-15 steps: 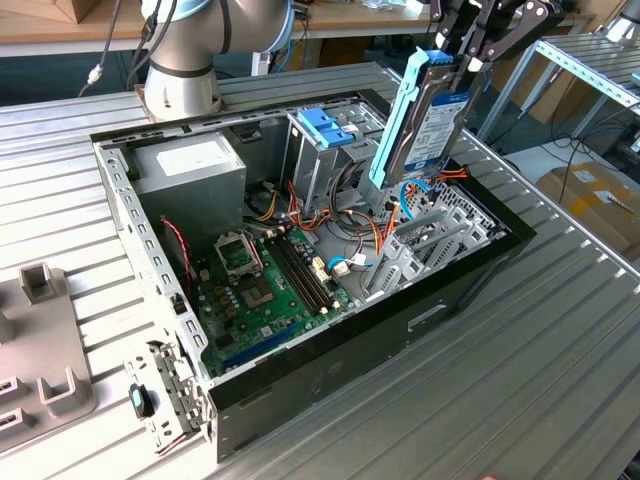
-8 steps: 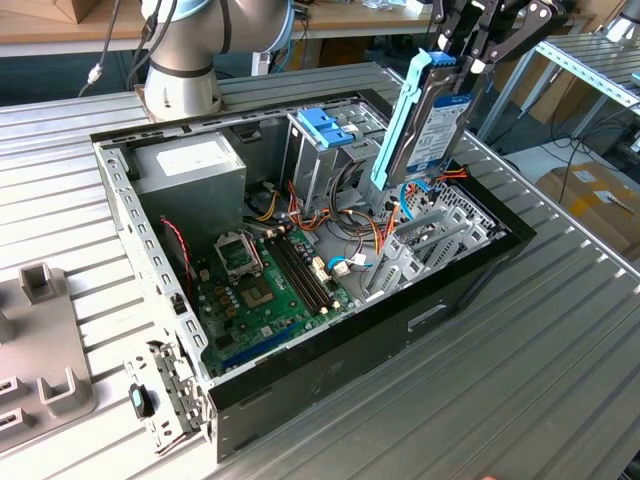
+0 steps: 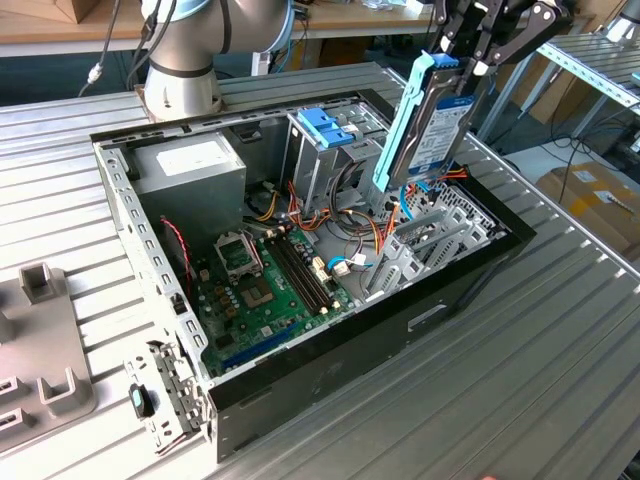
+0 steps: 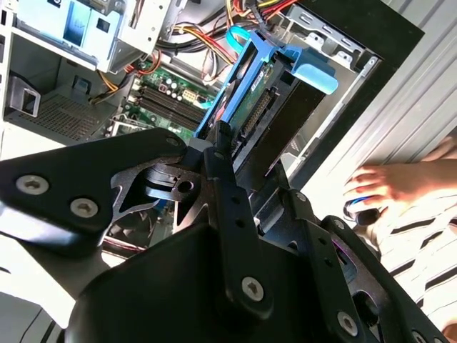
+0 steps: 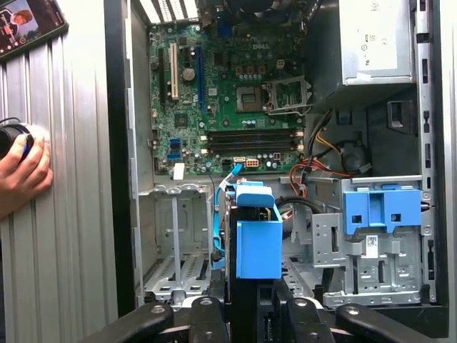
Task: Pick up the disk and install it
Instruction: 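Pick up the disk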
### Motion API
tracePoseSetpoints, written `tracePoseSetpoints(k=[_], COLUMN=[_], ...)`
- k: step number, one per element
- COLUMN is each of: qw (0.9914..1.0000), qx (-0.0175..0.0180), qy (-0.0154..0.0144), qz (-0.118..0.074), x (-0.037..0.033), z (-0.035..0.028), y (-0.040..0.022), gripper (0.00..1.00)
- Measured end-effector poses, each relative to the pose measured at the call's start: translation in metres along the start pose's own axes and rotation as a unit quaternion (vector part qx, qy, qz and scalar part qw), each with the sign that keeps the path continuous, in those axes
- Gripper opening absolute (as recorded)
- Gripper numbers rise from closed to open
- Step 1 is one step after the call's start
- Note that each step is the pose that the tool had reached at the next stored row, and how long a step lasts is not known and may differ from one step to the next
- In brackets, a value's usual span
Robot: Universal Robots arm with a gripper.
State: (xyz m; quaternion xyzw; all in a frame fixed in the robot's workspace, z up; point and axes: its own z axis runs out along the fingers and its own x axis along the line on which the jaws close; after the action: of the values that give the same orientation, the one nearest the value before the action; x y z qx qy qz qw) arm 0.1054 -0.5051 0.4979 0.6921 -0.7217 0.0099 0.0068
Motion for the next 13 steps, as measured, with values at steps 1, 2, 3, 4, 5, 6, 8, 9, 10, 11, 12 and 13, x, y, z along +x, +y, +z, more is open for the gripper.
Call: tracePoseSetpoints(k=[1, 2, 3, 4, 5, 6, 8, 9, 10, 11, 12, 13], qw=[1.00000, 1.00000, 1.00000, 1.00000, 1.00000, 1.00000, 1.00000, 1.00000, 1.00000, 1.00000, 1.00000, 1.00000], qx=[0.0000, 0.0000, 0.0000, 0.0000, 0.0000, 0.0000, 0.0000, 0.0000, 0.0000, 0.0000, 0.0000, 0.0000], qy=[0.0000, -0.0001, 0.0000, 0.0000, 0.0000, 0.0000, -0.0001, -0.0001, 0.0000, 0.0000, 0.0000, -0.0001], qz=[0.000, 0.000, 0.000, 0.000, 0.000, 0.000, 0.000, 0.000, 0.000, 0.000, 0.000, 0.000], x=[0.0004, 0.0006, 0.0007, 0.0007, 0.0007, 0.0008, 0.0013, 0.0016, 0.0019, 0.0025, 0.0028, 0.0034], z=[0.0000, 0.0001, 0.0000, 0.0001, 0.0000, 0.0000, 0.0001, 0.0001, 0.0001, 0.0001, 0.0001, 0.0001], y=[0.0000, 0.0000, -0.0001, 0.0000, 0.0000, 0.0000, -0.0001, -0.0001, -0.0001, -0.0001, -0.0001, -0.0002], gripper=[0.35, 0.35, 0.35, 0.35, 0.35, 0.35, 0.35, 0.35, 0.35, 0.35, 0.35, 0.35])
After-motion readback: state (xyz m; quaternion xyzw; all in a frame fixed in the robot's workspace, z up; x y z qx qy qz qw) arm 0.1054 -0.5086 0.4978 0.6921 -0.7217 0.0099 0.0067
